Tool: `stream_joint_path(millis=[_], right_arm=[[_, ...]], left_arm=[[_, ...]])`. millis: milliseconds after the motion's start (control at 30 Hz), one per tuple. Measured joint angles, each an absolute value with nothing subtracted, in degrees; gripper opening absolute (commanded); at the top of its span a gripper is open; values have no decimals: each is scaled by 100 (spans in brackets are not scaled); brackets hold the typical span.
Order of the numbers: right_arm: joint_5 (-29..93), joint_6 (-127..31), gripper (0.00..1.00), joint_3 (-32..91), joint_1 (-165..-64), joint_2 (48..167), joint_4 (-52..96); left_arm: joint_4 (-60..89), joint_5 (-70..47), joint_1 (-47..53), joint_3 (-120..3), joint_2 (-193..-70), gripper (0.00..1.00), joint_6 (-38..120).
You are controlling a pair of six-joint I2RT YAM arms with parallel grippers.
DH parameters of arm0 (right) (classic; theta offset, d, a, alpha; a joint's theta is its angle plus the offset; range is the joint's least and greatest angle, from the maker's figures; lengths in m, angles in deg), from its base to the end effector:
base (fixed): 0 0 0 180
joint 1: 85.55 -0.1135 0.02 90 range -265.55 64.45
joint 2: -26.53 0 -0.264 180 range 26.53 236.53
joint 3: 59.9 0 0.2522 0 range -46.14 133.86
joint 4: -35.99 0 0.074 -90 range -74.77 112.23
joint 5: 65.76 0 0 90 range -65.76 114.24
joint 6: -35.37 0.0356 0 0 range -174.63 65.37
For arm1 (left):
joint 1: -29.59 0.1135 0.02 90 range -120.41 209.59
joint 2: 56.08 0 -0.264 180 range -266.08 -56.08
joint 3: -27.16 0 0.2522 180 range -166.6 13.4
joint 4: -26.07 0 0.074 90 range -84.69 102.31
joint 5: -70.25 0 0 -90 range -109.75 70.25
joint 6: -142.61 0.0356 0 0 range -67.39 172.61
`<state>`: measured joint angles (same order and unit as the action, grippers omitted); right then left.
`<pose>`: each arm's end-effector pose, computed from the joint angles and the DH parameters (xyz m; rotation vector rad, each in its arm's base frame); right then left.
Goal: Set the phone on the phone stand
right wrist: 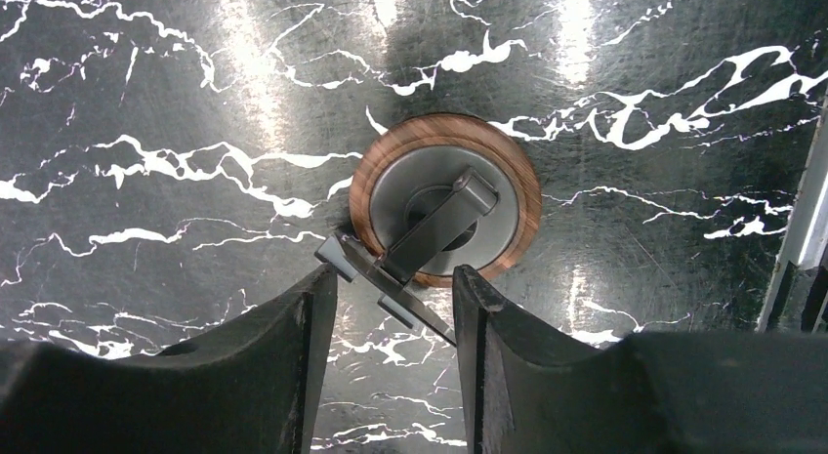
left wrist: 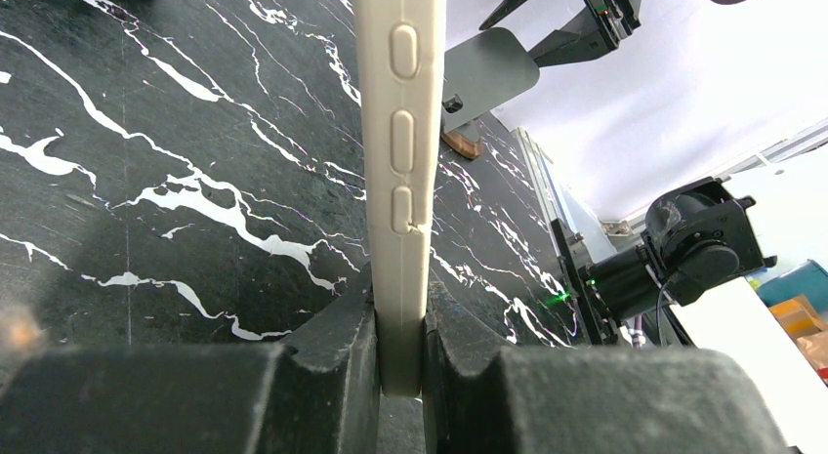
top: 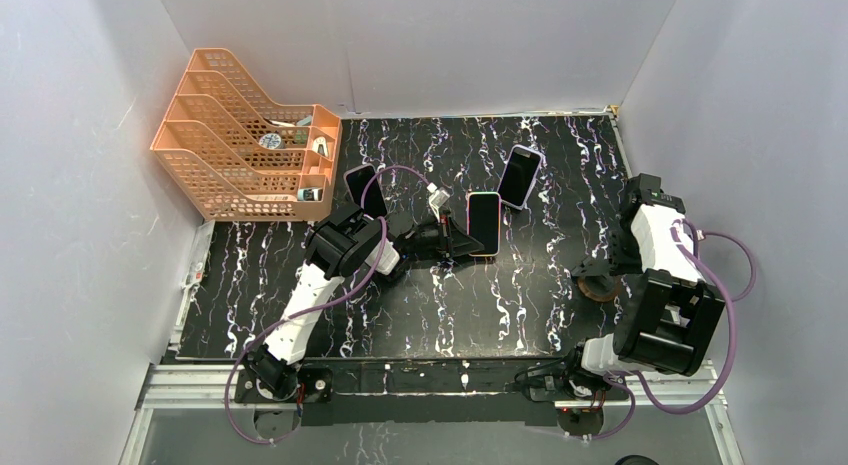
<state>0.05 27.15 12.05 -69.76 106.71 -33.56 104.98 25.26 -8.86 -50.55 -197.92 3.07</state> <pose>0.2338 -0.0813 0.2335 2.0847 1.7431 -0.3299 0.3238 -0.2893 0.0750 0.6363 1.5191 -1.7401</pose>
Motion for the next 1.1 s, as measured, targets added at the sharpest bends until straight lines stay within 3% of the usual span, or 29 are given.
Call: stream_joint_path(millis=[133,367,767,1100], right_arm=[[134,2490,52,1201,-6976,10662,-3256],[414,2177,31,1085,-6976,10531,-2971],[1079,1572,4,794,-7022,10238,-2231],[2075,22,1,510,-7046,9567,-672]], left_arm=[[10500,2535,-886,-5074,-19805,0,272],[10502,2537,-884,-5085,-19812,0,241],[10508,2552,-878,-5124,-19836,0,130],[10506,2552,-875,-5133,-19838,0,69]])
